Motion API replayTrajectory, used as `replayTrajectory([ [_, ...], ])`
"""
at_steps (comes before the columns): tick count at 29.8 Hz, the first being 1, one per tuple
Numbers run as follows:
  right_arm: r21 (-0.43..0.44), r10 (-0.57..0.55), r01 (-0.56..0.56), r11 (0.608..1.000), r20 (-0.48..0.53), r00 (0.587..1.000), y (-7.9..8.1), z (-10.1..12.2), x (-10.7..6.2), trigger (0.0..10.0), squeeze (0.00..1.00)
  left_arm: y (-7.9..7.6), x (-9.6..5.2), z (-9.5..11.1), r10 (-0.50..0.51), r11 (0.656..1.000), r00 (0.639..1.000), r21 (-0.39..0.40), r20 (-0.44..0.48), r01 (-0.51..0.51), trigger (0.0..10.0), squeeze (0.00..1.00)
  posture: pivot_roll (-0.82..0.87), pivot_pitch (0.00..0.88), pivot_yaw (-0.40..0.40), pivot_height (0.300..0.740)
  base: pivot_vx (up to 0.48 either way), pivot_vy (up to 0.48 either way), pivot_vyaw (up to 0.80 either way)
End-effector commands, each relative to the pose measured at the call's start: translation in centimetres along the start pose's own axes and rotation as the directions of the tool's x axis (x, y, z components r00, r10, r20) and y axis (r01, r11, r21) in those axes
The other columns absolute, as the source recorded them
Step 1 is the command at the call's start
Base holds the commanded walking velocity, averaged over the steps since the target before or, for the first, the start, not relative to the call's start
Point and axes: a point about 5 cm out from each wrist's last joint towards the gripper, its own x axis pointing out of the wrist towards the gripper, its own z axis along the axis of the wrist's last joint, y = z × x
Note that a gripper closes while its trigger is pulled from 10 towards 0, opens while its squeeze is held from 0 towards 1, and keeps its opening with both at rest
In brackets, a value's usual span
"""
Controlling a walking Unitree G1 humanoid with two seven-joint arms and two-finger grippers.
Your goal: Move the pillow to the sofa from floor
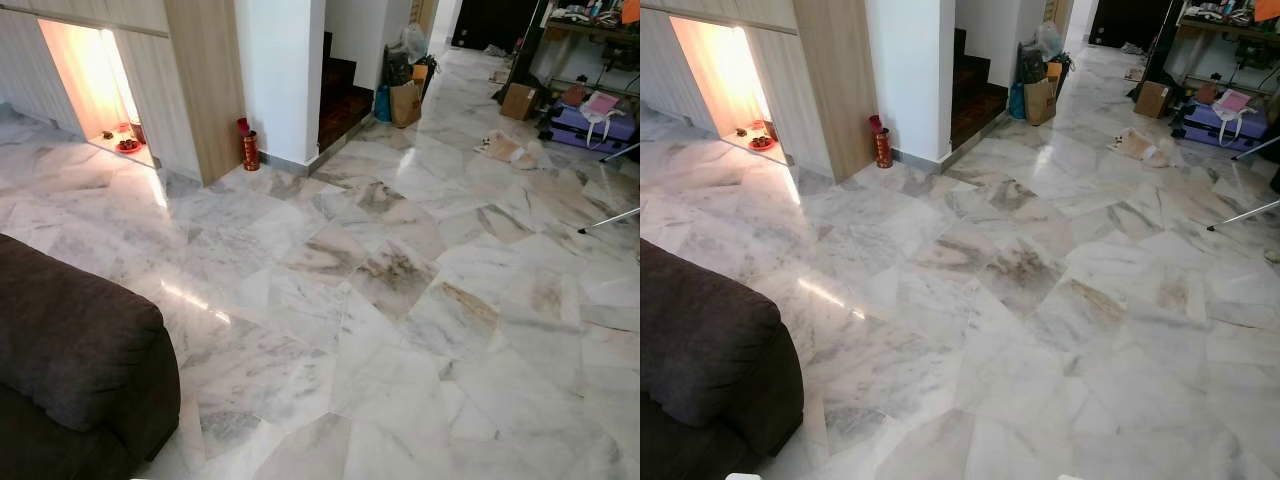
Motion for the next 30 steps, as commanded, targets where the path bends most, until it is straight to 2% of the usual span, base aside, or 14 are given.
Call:
replayTrajectory([
  [1,0.107,-0.057,0.061,0.992,-0.04,0.998,-1.7,-1.3,-0.5,10.0,0.0,-2.3,1.7,3.9,-0.127,0.955,0.988,0.26,-0.083,0.145,10.0,0.0,-0.11,0.0,0.128,0.74,0.0,0.0,0.0],
  [9,0.102,-0.056,0.059,0.993,-0.04,0.998,-1.7,-1.3,-0.5,10.0,0.0,-2.3,1.7,3.9,-0.126,0.955,0.989,0.259,-0.083,0.144,10.0,0.0,-0.11,0.0,0.128,0.74,0.0,0.0,0.0],
  [12,0.152,-0.079,0.077,0.985,0.005,0.997,-1.7,-0.7,-0.5,10.0,0.0,-2.1,1.8,4.5,-0.118,0.956,0.991,0.265,-0.058,0.13,10.0,0.0,-0.1,0.019,0.147,0.74,0.0,0.0,0.0],
  [20,0.144,-0.079,0.077,0.987,0.006,0.997,-1.8,-0.8,-0.5,10.0,0.0,-2.1,1.8,4.5,-0.114,0.957,0.992,0.261,-0.062,0.127,10.0,0.0,-0.1,0.009,0.136,0.74,0.0,0.0,0.0],
  [27,0.03,-0.063,0.061,0.998,0.039,0.997,-2.4,0.7,-0.3,10.0,0.0,-2.6,1.8,3.9,-0.093,0.979,0.993,0.174,-0.065,0.104,10.0,0.0,-0.1,0.0,0.086,0.74,0.0,0.0,0.0],
  [29,-0.088,-0.027,0.032,0.996,0.056,0.998,-2.4,1.8,-0.1,10.0,0.0,-3.0,1.7,3.1,-0.094,0.983,0.992,0.15,-0.079,0.106,10.0,0.0,-0.1,0.0,0.064,0.74,0.0,0.0,0.0],
  [30,-0.097,-0.023,0.029,0.995,0.058,0.998,-2.5,2.0,-0.1,10.0,0.0,-3.1,1.6,3.0,-0.096,0.983,0.992,0.151,-0.081,0.107,10.0,0.0,-0.09,0.0,0.061,0.74,0.0,0.0,0.0],
])
